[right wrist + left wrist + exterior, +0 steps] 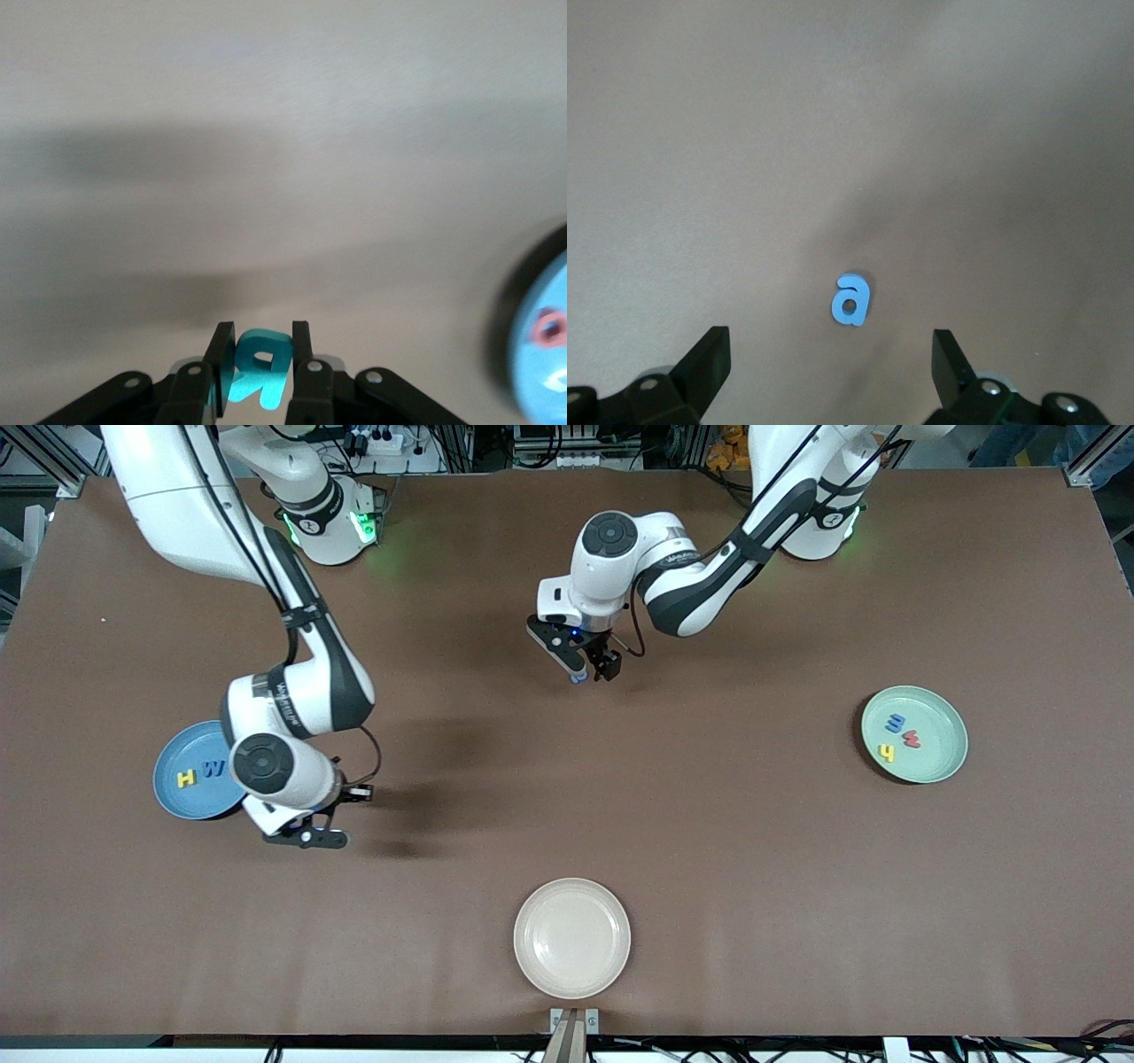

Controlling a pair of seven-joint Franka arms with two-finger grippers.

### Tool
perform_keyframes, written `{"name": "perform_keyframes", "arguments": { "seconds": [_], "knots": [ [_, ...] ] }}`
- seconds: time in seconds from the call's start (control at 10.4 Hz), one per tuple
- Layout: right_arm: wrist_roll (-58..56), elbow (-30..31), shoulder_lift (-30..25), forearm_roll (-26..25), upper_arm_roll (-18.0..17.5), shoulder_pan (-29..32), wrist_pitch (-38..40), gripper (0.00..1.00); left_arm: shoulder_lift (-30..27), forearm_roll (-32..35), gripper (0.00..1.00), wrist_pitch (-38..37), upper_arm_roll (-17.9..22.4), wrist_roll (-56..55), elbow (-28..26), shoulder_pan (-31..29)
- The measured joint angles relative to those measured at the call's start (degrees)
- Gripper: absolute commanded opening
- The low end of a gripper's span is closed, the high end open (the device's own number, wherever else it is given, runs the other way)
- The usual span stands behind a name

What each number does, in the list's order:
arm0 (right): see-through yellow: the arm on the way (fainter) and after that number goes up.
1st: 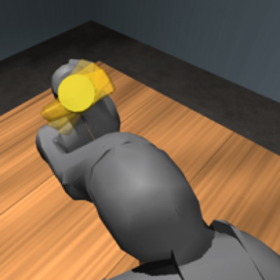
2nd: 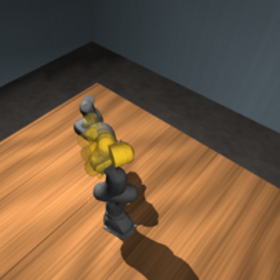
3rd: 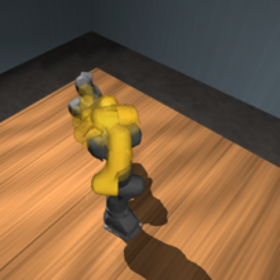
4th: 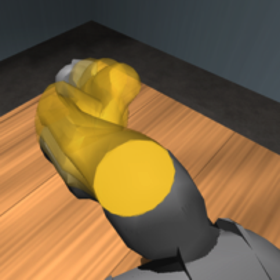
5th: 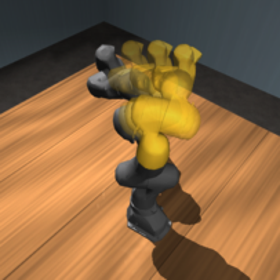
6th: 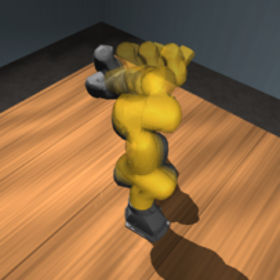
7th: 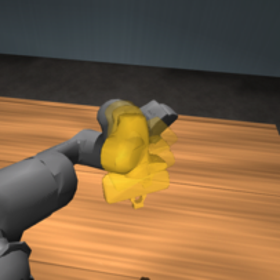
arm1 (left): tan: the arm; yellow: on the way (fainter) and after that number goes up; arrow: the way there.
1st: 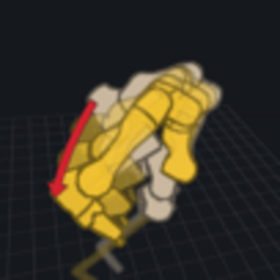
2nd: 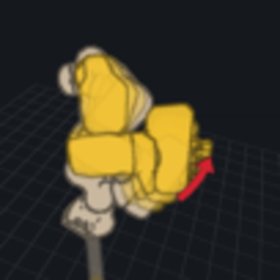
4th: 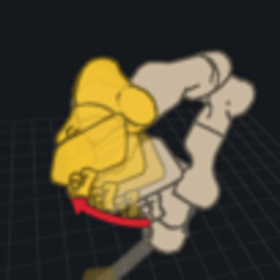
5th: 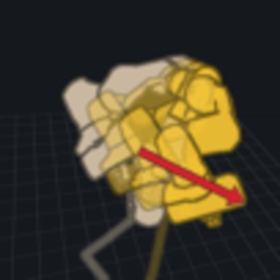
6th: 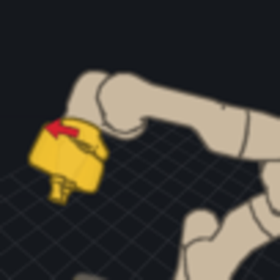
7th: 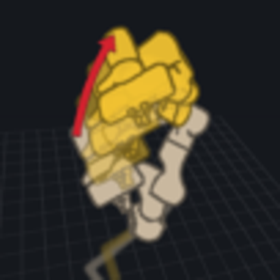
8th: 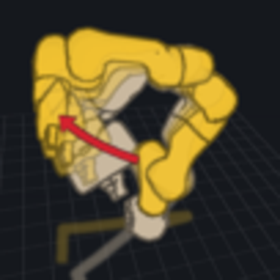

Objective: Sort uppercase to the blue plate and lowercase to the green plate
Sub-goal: 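Carry the R to the blue plate while the left gripper reaches the a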

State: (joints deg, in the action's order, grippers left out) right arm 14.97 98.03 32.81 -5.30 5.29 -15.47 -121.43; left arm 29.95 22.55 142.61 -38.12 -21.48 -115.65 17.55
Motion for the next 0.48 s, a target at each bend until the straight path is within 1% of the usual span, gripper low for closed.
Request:
{"name": "perform_keyframes", "arguments": {
  "seconds": [0.1,0.29,0.38,0.48],
  "knots": [
    [-4.6,0.0,-0.1,0.1,1.6,0.6,0.0,0.16,1.1,0.6,0.95,0.0,1.4,0.0,0.7,1.2],
    [-12.6,0.0,-0.5,0.5,3.5,2.4,0.0,0.17,2.9,0.7,0.92,0.0,4.8,0.0,1.8,4.9],
    [-16.6,0.1,-0.9,1.2,4.0,3.7,0.2,0.18,3.7,0.7,0.90,0.0,5.6,-0.1,2.1,6.0],
    [-20.9,0.2,-1.2,2.1,4.4,5.3,0.5,0.18,4.4,0.8,0.90,0.0,5.9,-0.1,2.3,6.5]
  ]
}}
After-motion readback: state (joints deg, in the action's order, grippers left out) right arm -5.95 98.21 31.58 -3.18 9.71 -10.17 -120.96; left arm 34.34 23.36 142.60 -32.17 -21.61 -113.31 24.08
